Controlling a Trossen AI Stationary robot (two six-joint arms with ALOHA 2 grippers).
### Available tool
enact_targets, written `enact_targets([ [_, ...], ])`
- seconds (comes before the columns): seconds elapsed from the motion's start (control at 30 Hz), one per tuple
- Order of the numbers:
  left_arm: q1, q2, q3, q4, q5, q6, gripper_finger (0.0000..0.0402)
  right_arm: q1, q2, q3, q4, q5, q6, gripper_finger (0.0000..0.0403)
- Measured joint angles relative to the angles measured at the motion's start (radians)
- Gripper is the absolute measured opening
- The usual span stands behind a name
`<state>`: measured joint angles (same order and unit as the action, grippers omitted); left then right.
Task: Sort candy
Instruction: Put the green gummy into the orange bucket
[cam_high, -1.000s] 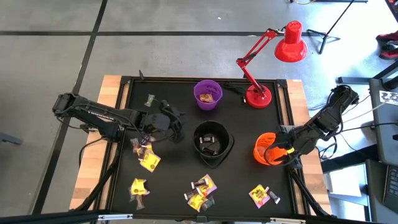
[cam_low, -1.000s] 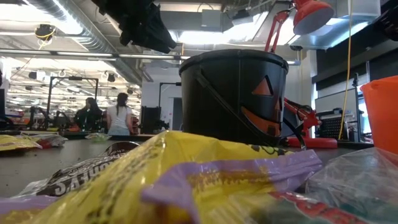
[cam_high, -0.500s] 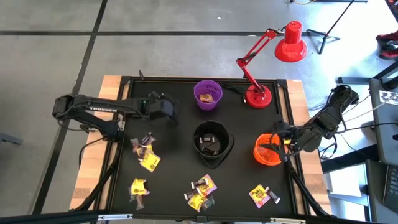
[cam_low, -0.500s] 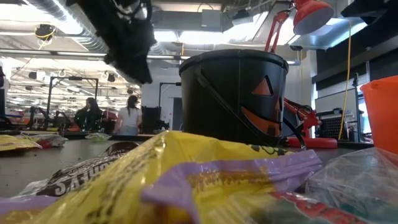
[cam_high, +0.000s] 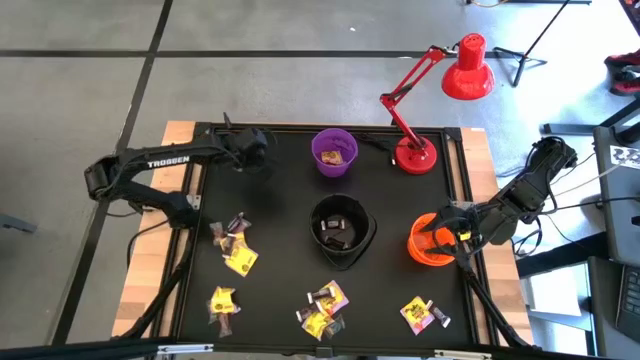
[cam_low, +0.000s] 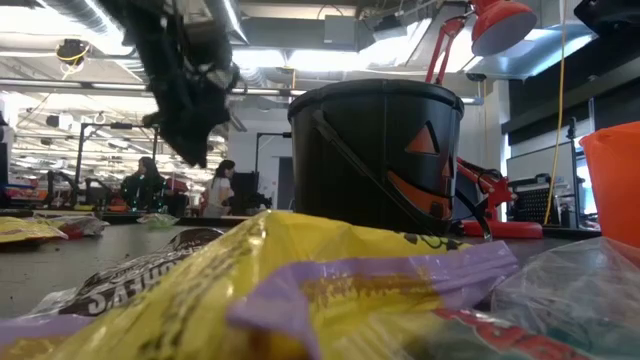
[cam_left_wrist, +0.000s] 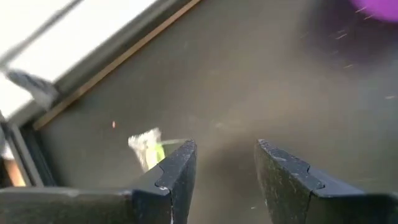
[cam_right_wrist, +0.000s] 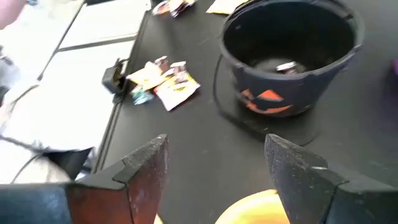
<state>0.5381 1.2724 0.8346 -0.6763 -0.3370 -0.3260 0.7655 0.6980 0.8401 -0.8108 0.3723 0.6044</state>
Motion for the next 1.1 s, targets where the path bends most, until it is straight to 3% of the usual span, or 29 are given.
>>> enact_targets([
  [0.2, 0.158, 0.000, -0.137, 0.045, 0.090, -0.012, 0.0153, 0.000, 0.000, 0.000, 0.000, -0.052, 0.000, 0.0262],
  [0.33, 0.219, 0.000, -0.194, 0.071, 0.064, -0.040, 0.0153, 0.000, 0.000, 0.000, 0.000, -0.052, 0.000, 0.0262],
  [0.63, 0.276, 0.000, -0.282, 0.231, 0.082, -0.057, 0.0153, 0.000, 0.000, 0.000, 0.000, -0.052, 0.000, 0.0262],
  [1.1, 0.288, 0.001, -0.337, 0.284, 0.099, -0.074, 0.0136, 0.000, 0.000, 0.000, 0.001, -0.052, 0.000, 0.0262],
])
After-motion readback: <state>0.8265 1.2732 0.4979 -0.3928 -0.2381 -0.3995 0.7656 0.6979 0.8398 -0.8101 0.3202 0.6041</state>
